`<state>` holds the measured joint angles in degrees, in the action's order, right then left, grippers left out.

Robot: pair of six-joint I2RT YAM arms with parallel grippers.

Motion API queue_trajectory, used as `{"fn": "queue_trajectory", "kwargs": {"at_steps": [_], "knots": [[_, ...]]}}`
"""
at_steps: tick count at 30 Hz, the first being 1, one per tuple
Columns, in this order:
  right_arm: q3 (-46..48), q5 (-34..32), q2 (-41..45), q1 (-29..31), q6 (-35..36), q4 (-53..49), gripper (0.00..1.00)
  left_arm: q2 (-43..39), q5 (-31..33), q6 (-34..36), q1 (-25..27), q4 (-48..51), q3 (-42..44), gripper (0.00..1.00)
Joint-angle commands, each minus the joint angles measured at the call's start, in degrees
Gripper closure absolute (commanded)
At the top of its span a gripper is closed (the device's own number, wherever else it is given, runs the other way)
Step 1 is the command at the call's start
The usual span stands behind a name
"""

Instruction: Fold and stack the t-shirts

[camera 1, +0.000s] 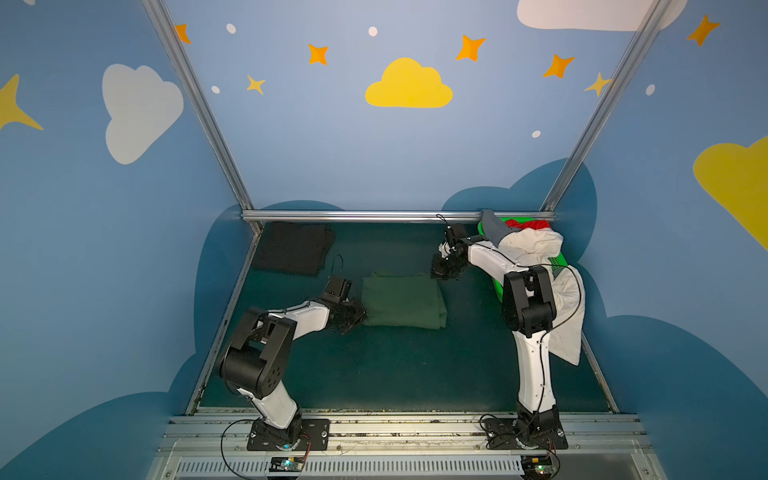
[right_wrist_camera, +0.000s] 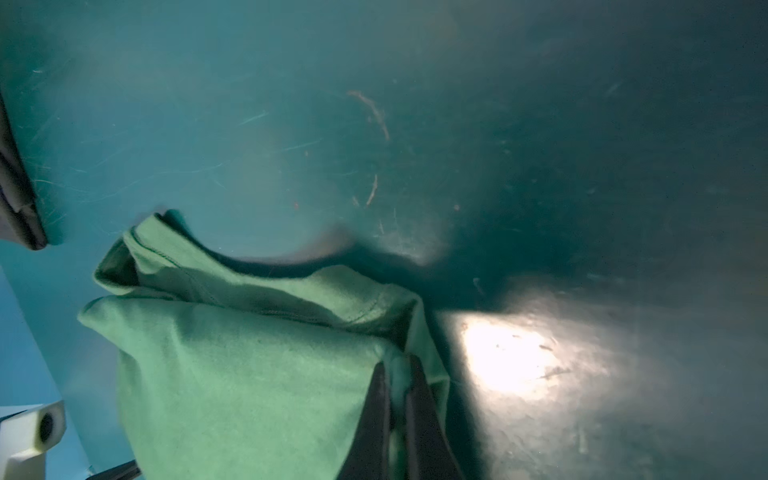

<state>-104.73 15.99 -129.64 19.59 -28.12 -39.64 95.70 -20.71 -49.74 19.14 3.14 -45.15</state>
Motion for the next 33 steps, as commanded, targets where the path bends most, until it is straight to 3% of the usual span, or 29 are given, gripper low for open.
{"fn": "queue_trajectory", "kwargs": {"at_steps": [1, 4, 17, 24, 25, 28, 30, 32, 33], "knots": [[0.8, 0.0, 0.2, -1.7, -1.1, 0.6, 1.00, -0.6, 2.0, 0.9, -0.7, 3.9, 0.5, 0.96], [2.4, 2.1, 0.4, -2.7, -2.7, 1.9, 1.00, -0.9, 2.4, 1.1, -1.1, 5.6, 1.1, 0.96], [4.6, 0.4, 1.1, -3.1, -3.1, 3.7, 1.00, -0.7, 1.2, 0.4, -1.7, 6.8, 3.1, 0.96], [4.4, 3.9, 1.1, -2.7, -2.6, 4.6, 1.00, -1.7, 0.7, 0.9, -1.8, 10.2, -0.9, 0.96], [4.4, 3.9, 1.3, -2.7, -2.4, 4.4, 0.99, -2.2, 1.0, 1.1, -1.8, 10.9, -1.5, 0.94], [4.4, 3.6, 2.1, -2.8, -1.7, 4.0, 0.93, -4.9, 2.0, 1.2, -2.2, 12.4, -2.3, 0.63], [4.4, 3.4, 2.5, -2.9, -1.3, 3.6, 0.82, -7.6, 2.6, 1.0, -2.5, 12.9, -2.1, 0.40], [4.7, 3.5, 2.9, -2.8, -1.2, 3.5, 0.81, -9.8, 3.5, 1.6, -2.7, 13.6, -2.2, 0.33], [4.9, 3.7, 3.2, -2.9, -1.1, 3.6, 0.76, -10.6, 4.4, 2.0, -2.9, 13.9, -2.4, 0.29]]}}
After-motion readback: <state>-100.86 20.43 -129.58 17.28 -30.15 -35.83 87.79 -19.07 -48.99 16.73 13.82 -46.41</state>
